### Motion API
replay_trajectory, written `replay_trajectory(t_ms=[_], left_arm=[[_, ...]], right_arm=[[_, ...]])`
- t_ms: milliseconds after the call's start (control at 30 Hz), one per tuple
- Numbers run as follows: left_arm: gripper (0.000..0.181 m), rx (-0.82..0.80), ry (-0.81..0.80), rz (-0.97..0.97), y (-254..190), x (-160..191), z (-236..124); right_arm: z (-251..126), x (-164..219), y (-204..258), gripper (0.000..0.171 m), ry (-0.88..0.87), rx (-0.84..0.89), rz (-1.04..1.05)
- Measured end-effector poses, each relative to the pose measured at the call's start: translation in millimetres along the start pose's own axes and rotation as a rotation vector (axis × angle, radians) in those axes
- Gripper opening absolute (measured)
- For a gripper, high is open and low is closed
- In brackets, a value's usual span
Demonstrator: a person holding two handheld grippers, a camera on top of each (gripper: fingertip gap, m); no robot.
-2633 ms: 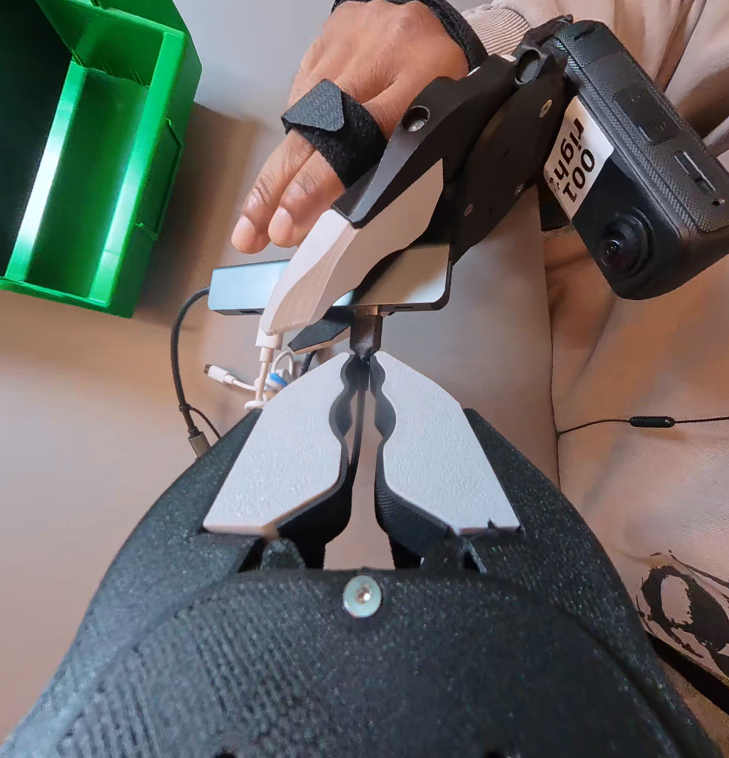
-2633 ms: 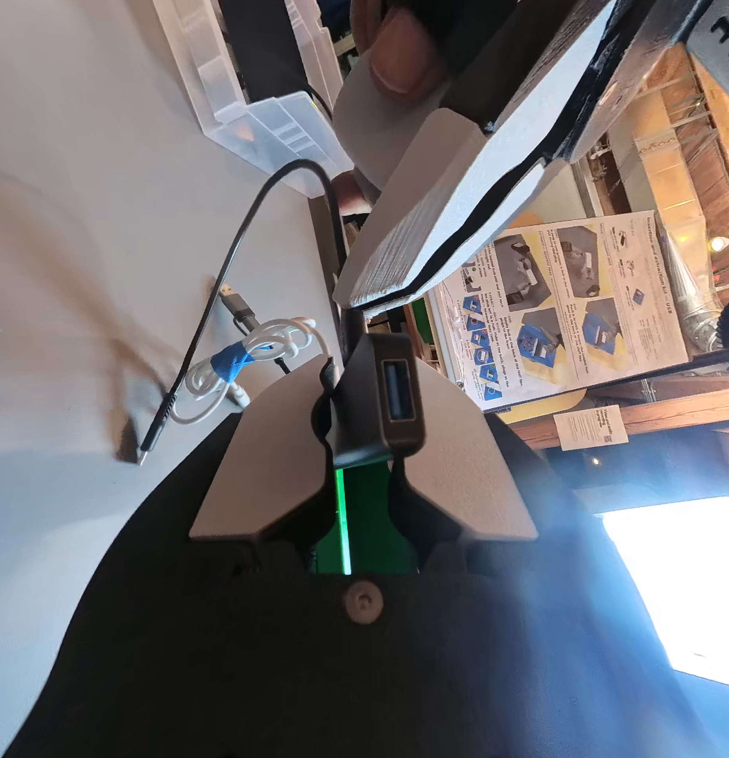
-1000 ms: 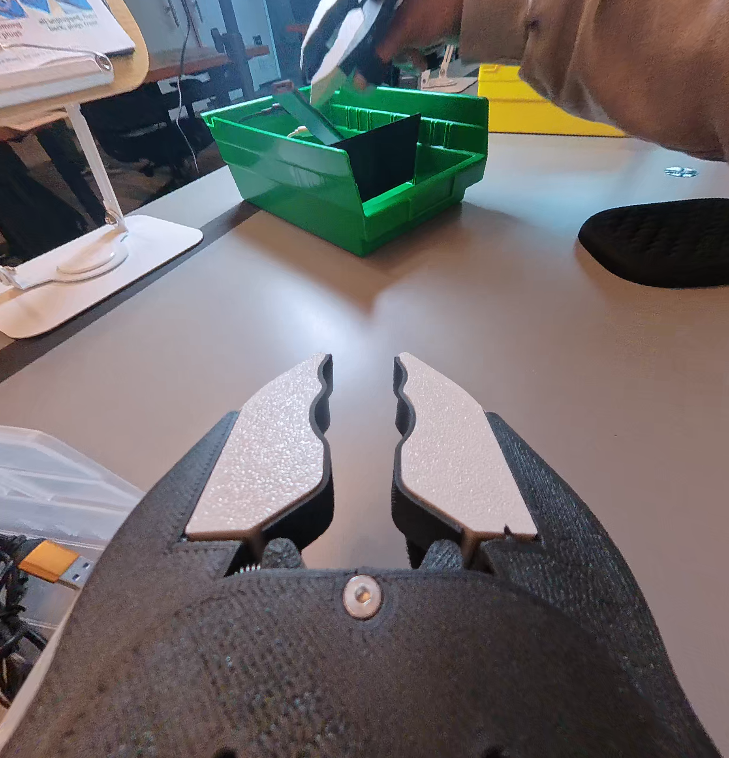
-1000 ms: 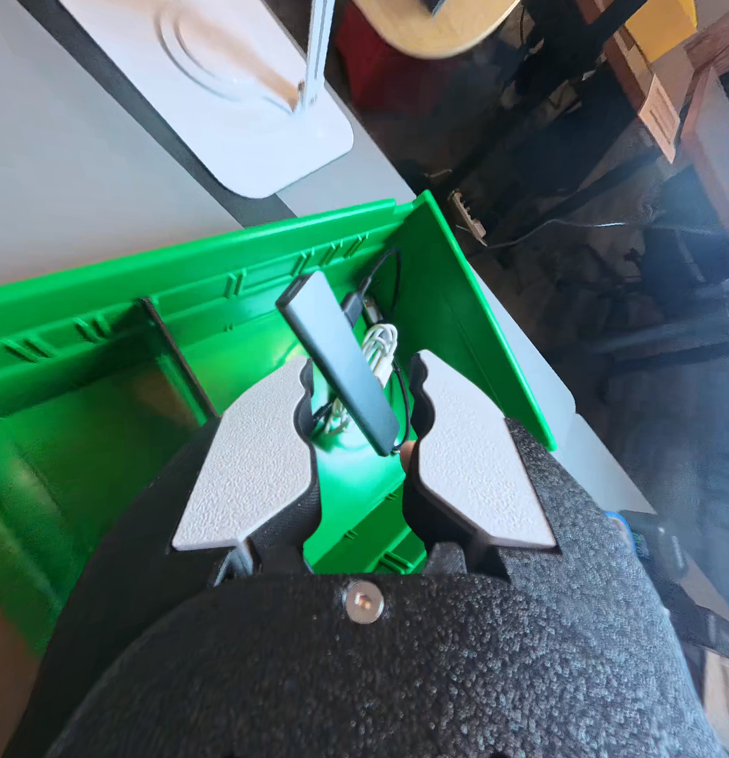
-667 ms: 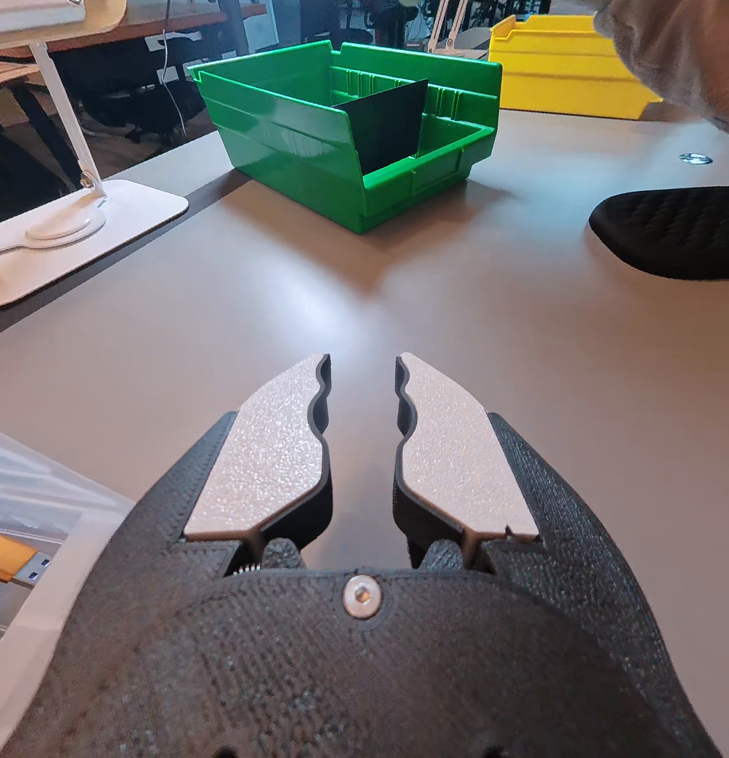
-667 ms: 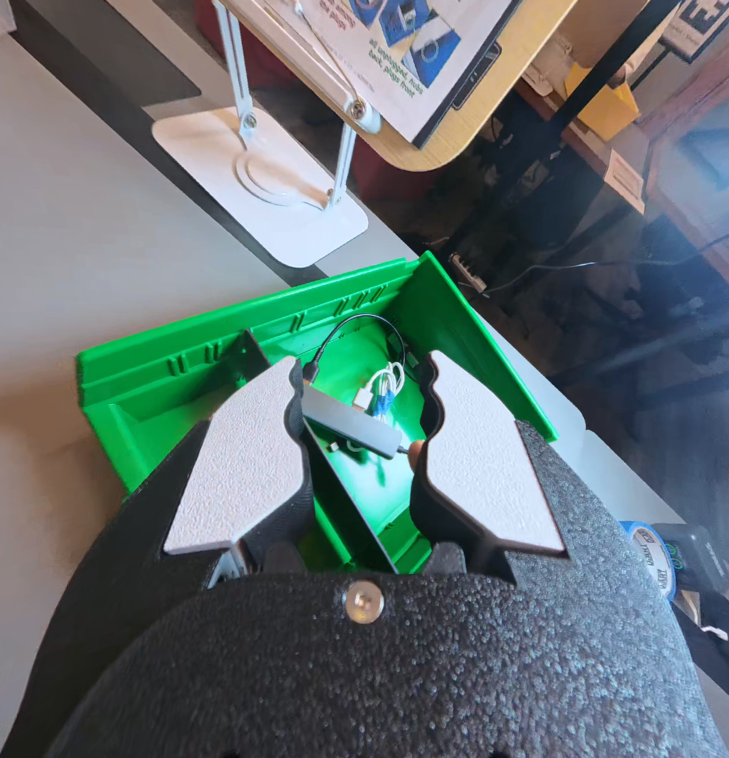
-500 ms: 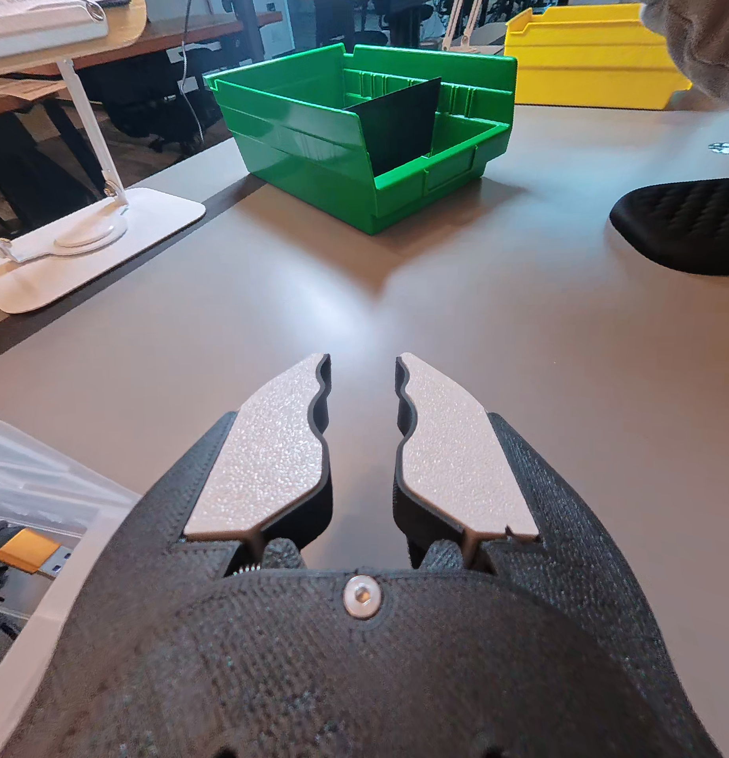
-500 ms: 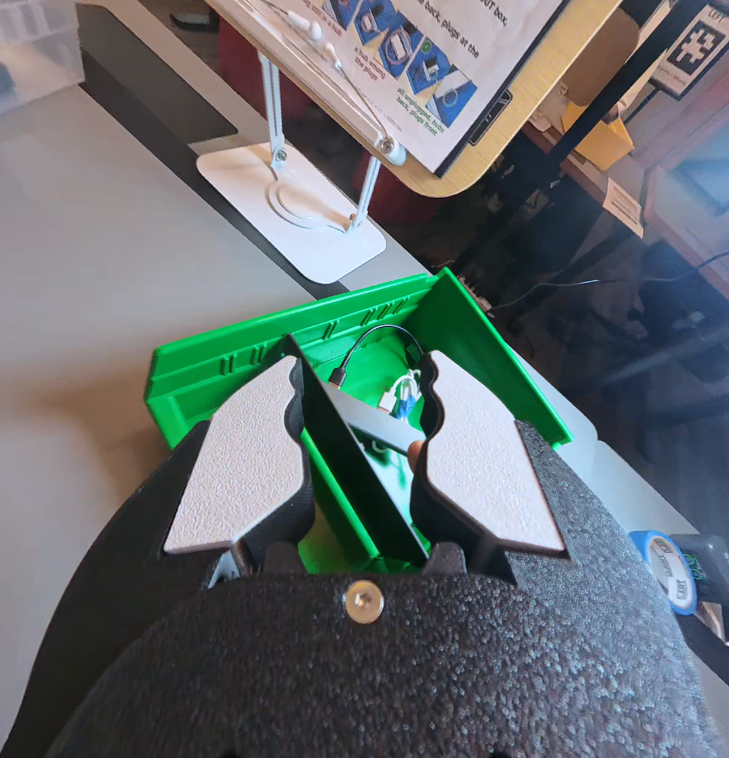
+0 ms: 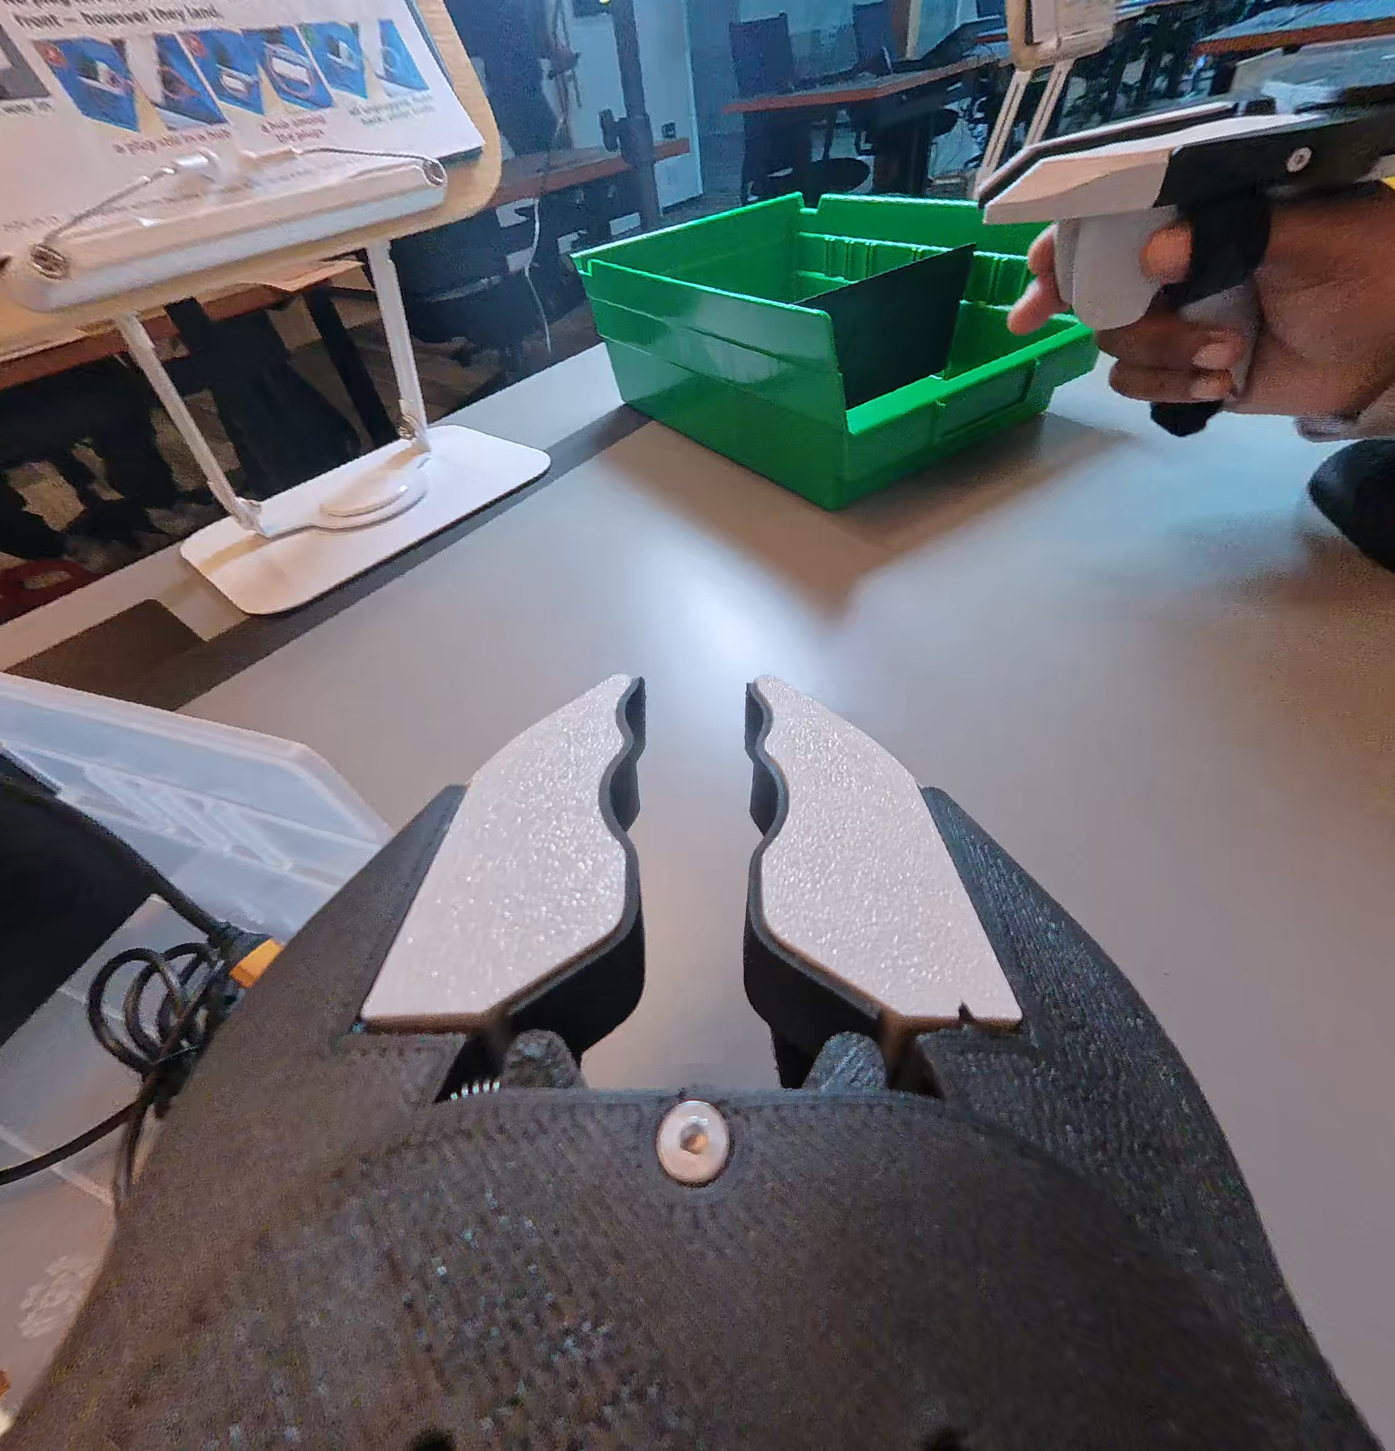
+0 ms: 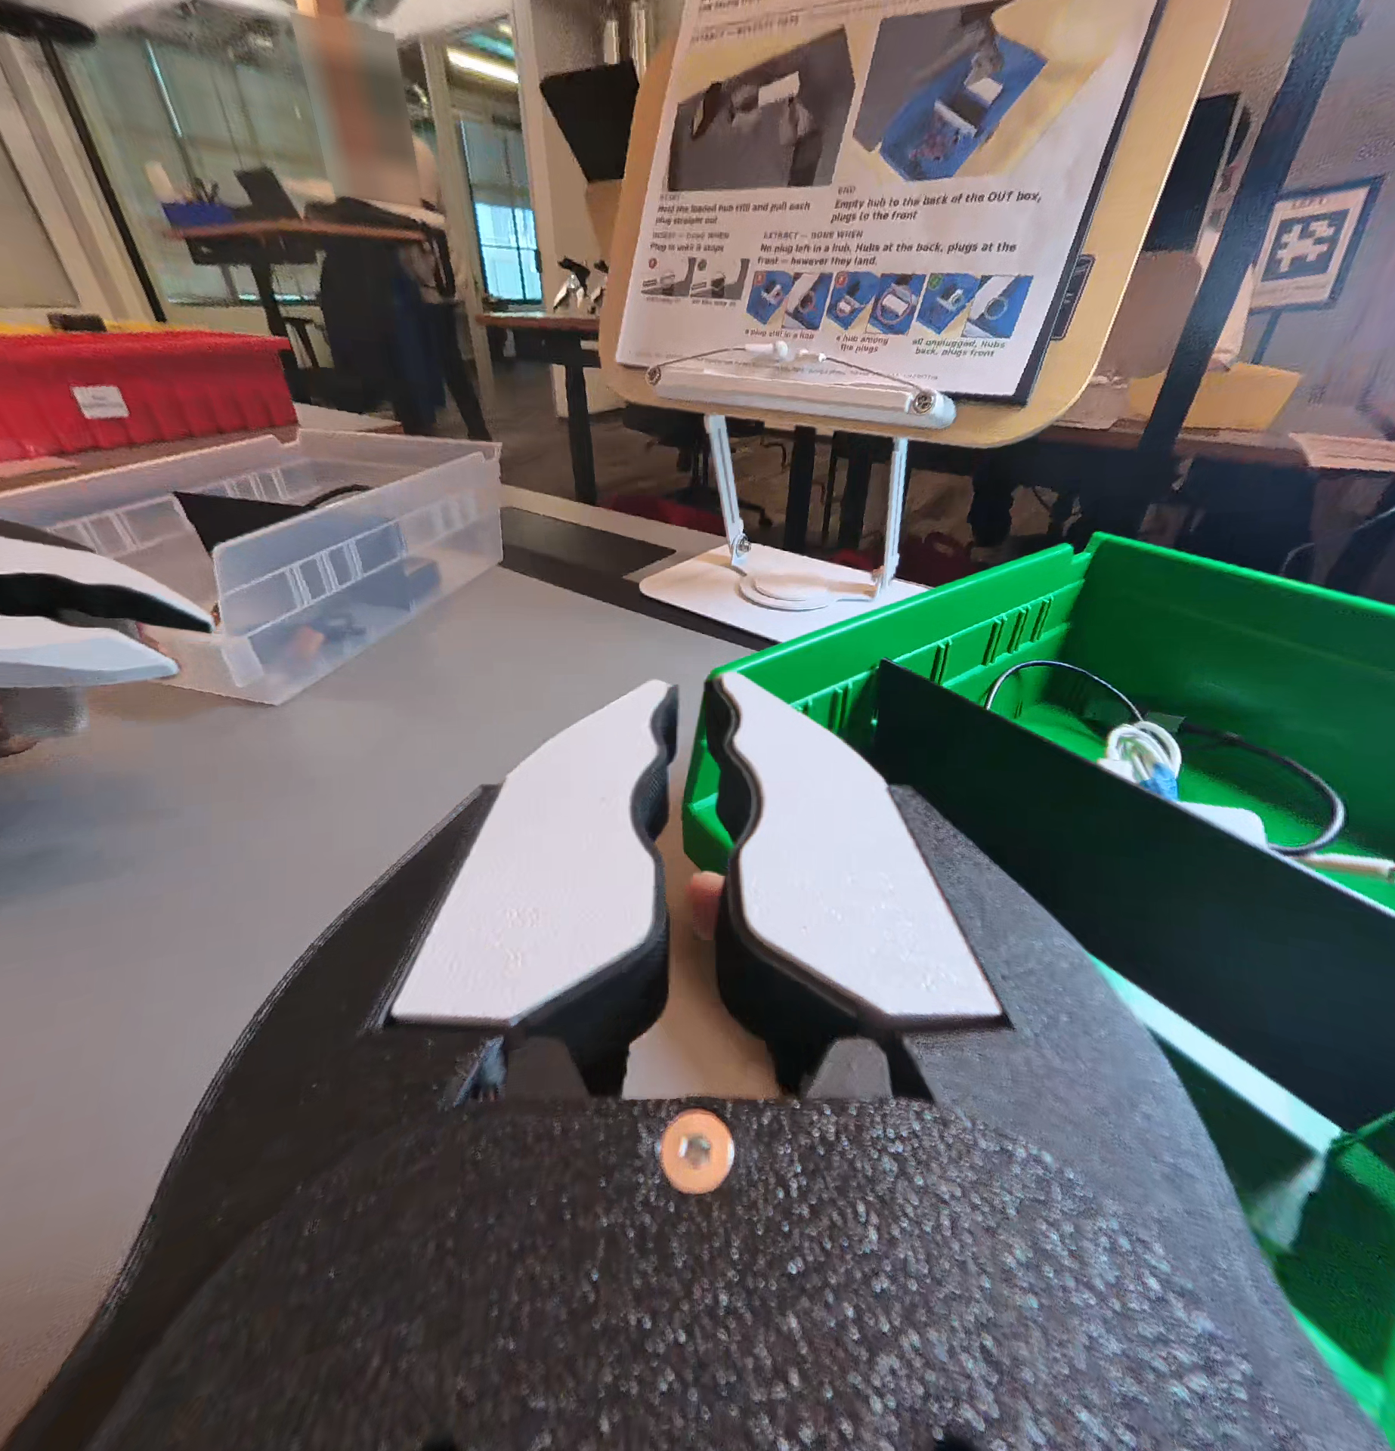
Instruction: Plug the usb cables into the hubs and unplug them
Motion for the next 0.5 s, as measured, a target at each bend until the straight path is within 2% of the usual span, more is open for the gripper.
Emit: replay_trajectory(t_ms=[67, 333, 500], left_arm=[[0.025, -0.033, -0.013, 0.021, 5.4, -2.6, -1.8], [0.029, -0.22, -0.091, 0.036, 43.6, -16.0, -17.5], [0.029, -0.311, -0.104, -0.019, 70.4, -14.1, -29.4]], right_arm=[[-2.9, 0.7, 2.1, 0.0, -0.013, 0.015, -0.02], [-13.0, 1.1, -5.5, 0.0, -0.003, 0.076, -0.106], [-14.2, 2.2, -6.6, 0.0, 0.004, 0.087, -0.134]])
Point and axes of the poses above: each gripper's, where its closed fingertips meet, z out along the fingers, x out of its underside, y = z × x across the jaws, the point moved 4 cm from there along -z, back along the fingers, and after that the axes turned 7 degrees about -x, right-handed, at the moved point
